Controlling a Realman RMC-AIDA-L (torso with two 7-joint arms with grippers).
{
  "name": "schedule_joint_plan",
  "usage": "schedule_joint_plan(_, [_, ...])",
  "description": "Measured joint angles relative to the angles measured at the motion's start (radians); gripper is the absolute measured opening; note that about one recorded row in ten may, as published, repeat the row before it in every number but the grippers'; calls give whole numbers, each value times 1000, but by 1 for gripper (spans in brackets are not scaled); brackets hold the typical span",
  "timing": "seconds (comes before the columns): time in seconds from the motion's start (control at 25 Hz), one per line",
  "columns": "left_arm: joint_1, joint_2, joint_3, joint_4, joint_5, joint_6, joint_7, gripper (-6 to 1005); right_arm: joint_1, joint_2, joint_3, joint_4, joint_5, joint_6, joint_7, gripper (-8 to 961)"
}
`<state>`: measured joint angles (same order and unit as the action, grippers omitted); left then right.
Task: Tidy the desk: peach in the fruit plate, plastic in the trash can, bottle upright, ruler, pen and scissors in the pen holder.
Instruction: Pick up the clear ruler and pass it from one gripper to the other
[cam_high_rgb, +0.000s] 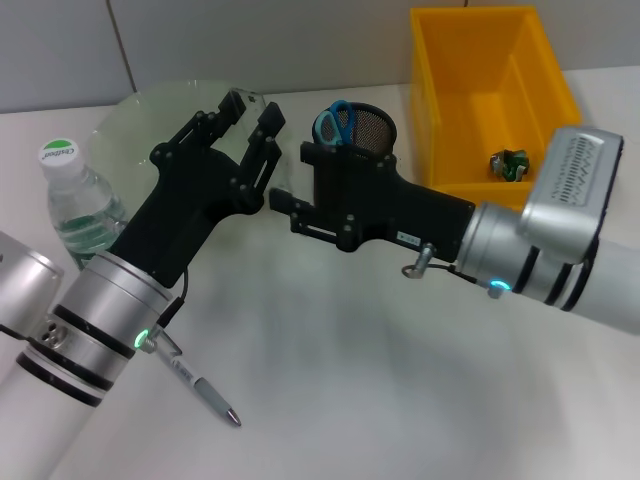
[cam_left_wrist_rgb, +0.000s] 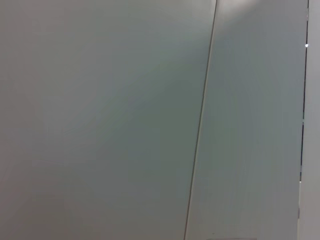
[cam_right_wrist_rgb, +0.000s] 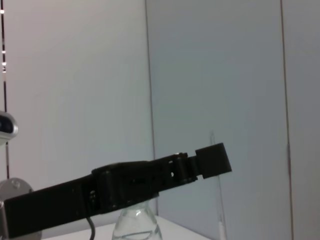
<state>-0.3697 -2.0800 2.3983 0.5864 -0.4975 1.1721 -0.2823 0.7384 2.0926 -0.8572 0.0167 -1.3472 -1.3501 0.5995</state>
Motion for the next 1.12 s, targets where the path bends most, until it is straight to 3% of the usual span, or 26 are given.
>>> schedule_joint_plan(0.24, [-6,0,-1,1,-4,-10,8,400,51,0,73,101,15,27,-102,683])
schedule_joint_plan(0.92, [-10,0,-2,-6,-5,-16,20,400,54,0,87,114,10,26,-113,682])
schedule_joint_plan(1.12, [-12,0,1,-7,-6,-27,20,400,51,0,87,113,12,24,-113,453])
